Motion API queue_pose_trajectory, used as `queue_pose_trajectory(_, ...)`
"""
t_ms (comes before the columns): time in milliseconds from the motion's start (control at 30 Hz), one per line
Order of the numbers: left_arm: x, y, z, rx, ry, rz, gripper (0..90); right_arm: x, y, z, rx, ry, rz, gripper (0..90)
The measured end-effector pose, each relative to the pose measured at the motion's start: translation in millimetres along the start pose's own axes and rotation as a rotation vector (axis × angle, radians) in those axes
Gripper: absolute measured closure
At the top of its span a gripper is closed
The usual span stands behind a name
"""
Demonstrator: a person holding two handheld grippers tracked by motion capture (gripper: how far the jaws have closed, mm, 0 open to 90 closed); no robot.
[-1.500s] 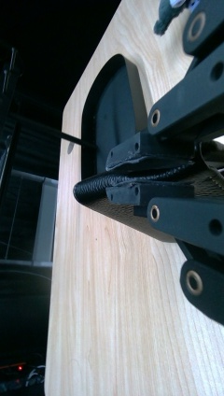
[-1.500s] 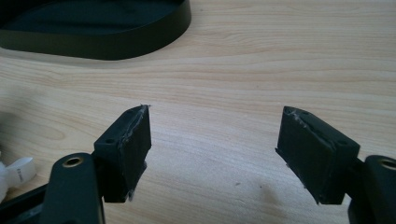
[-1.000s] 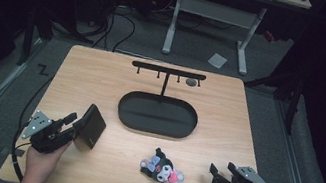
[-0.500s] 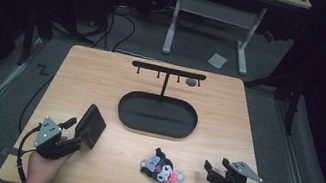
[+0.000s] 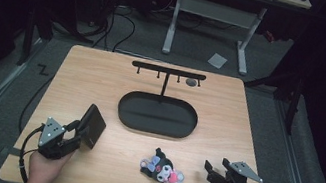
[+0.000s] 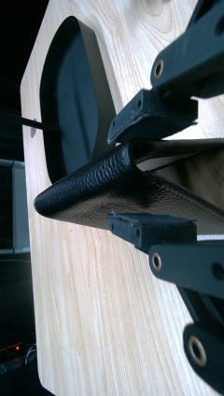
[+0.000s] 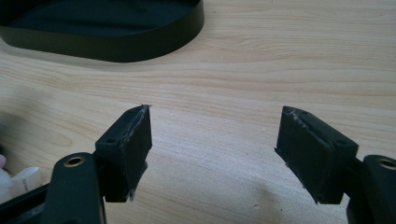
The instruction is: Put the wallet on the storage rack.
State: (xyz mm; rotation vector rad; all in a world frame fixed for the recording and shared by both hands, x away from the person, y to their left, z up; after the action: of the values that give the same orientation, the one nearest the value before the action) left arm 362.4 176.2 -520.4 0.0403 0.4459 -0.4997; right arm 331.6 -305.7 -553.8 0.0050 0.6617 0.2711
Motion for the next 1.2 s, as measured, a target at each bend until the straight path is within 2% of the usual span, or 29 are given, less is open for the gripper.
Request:
queue_pose_trajectory(233, 0.0, -0.6, -0.1, -0.002, -0.003, -0.003, 63.5, -0.6, -1.2, -0.7, -0.001, 0.0, -0.003, 26.8)
queue_pose_trajectory(367, -1.2, -0.9, 1.2, 0.002, -0.014, 0.012, 71.8, -0.4, -1.2, -0.7, -0.001, 0.0, -0.002, 26.9)
queue_pose_trajectory(467, -3.0, 0.0, 2.0, -0.001, -0.024, 0.017, 74.8, -0.3, -1.3, -0.6, -0.001, 0.0, -0.002, 26.9)
queue_pose_trajectory(667, -5.7, 1.3, 3.5, -0.01, -0.039, 0.016, 76.6, -0.2, -0.4, -0.4, -0.002, 0.0, -0.001, 27.0)
queue_pose_trajectory(1200, -13.5, -5.2, 12.0, 0.008, -0.102, 0.003, 77.1, -2.4, -2.6, -0.9, 0.003, -0.004, -0.007, 27.1)
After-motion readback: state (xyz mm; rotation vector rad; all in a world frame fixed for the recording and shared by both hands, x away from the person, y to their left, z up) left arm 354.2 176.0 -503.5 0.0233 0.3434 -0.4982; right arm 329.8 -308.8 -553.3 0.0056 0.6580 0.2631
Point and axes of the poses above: each handheld gripper's, and its own axes: x roughly forward along the jaws, z roughly out of its top, y roughly to its left, the point moved 6 cm from there along x, roughly forward along the jaws, and after that the axes turned 4 degrees about y, right-handed, at the moved point
